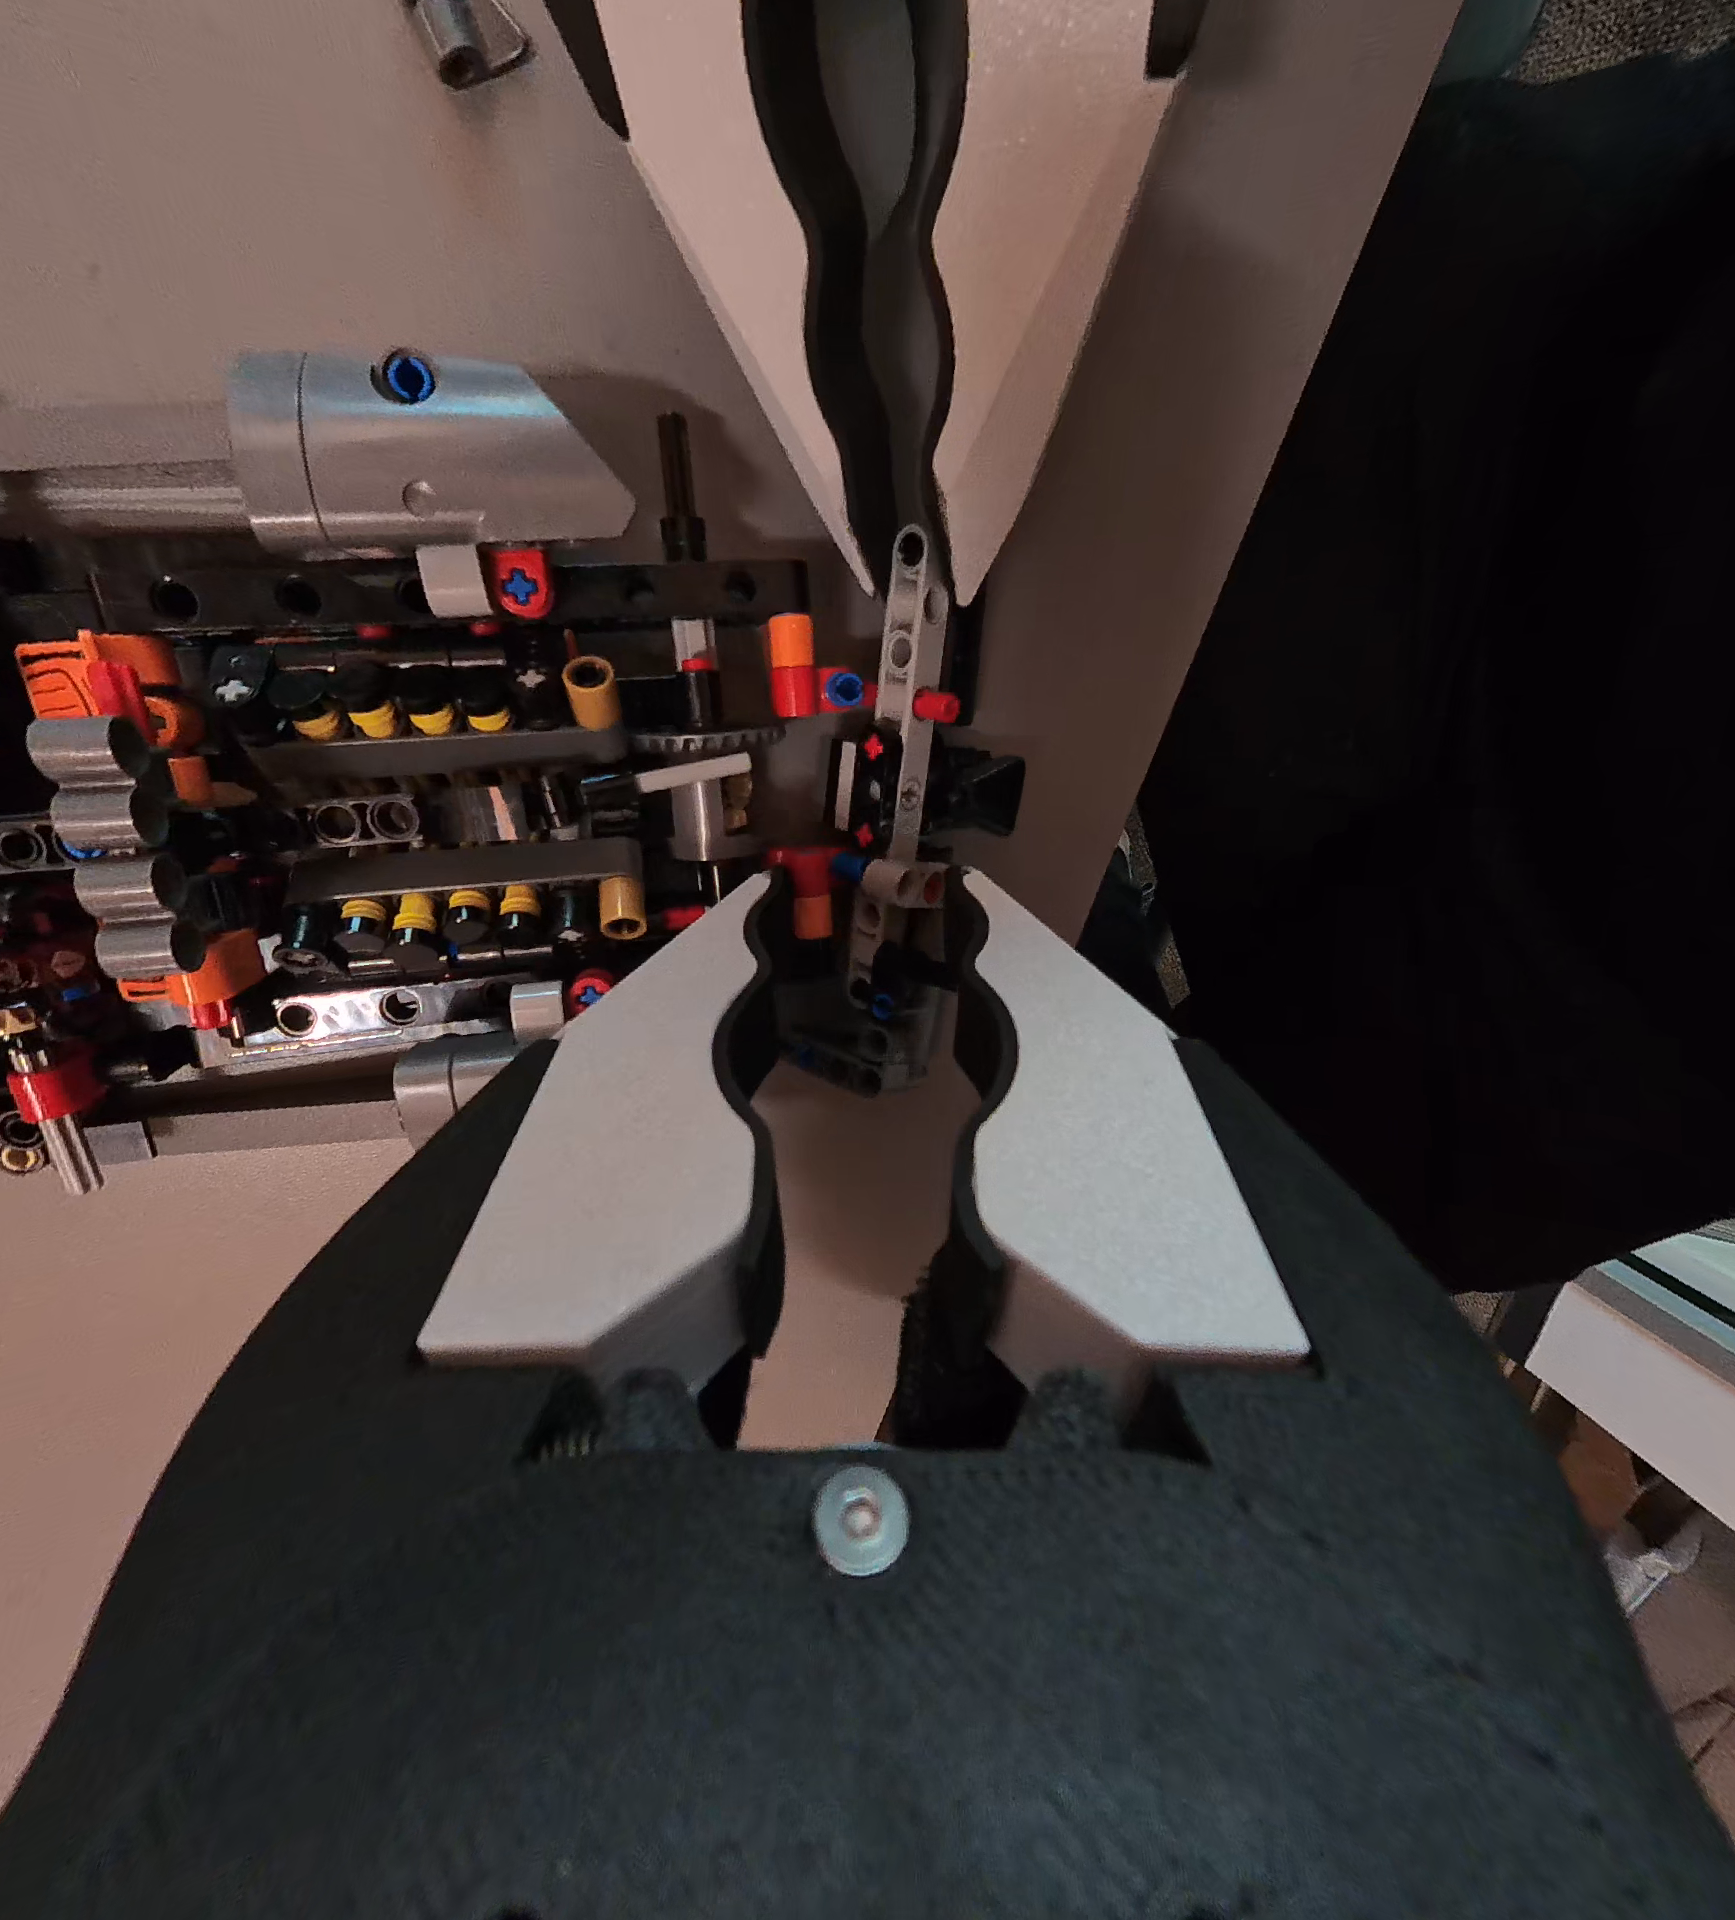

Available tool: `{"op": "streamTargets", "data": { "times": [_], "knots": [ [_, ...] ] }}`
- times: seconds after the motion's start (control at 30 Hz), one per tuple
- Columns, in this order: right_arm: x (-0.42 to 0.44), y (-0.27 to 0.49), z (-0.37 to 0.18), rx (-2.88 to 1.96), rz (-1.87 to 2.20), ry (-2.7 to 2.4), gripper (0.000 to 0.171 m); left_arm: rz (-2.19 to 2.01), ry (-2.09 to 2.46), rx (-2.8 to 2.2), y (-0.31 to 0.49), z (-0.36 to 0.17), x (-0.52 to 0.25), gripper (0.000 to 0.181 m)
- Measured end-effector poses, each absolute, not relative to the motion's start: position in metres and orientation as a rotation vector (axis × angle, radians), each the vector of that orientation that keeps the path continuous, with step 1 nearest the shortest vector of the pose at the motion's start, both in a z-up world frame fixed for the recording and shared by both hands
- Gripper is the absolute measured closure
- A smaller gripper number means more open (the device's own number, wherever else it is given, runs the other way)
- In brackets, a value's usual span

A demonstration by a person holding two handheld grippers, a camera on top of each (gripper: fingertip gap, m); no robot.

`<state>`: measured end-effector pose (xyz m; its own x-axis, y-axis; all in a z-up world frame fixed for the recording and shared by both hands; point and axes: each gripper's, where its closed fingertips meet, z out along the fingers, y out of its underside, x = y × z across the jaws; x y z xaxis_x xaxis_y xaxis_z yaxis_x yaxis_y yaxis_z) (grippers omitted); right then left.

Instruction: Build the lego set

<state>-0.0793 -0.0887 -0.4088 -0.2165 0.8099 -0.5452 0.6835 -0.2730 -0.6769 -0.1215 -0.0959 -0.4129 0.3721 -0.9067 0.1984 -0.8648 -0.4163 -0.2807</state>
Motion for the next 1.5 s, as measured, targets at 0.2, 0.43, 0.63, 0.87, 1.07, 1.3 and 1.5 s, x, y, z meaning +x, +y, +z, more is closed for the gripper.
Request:
{"op": "streamTargets", "data": {
  "times": [0.2,0.43,0.63,0.87,1.07,1.3,1.5],
  "knots": [
    [-0.0790,-0.0878,-0.4093,-1.901,1.522,-1.799,0.164,-0.485,1.636,-2.488,-0.0956,-0.4120,-0.1211,0.154],
    [-0.0784,-0.0883,-0.4110,-1.918,1.526,-1.802,0.165,-0.485,1.607,-2.477,-0.0953,-0.4106,-0.1235,0.152],
    [-0.0783,-0.0882,-0.4113,-1.924,1.532,-1.799,0.165,-0.485,1.611,-2.463,-0.0939,-0.4071,-0.1249,0.153],
    [-0.0782,-0.0877,-0.4109,-1.930,1.545,-1.790,0.165,-0.514,1.629,-2.452,-0.0936,-0.4068,-0.1207,0.158],
    [-0.0779,-0.0867,-0.4092,-1.936,1.575,-1.774,0.165,-0.518,1.651,-2.452,-0.0927,-0.4079,-0.1207,0.159],
    [-0.0777,-0.0844,-0.4087,-1.959,1.595,-1.746,0.165,-0.523,1.671,-2.461,-0.0919,-0.4088,-0.1197,0.159],
    [-0.0781,-0.0823,-0.4090,-1.977,1.602,-1.724,0.165,-0.539,1.674,-2.473,-0.0912,-0.4098,-0.1190,0.159]
  ]
}}
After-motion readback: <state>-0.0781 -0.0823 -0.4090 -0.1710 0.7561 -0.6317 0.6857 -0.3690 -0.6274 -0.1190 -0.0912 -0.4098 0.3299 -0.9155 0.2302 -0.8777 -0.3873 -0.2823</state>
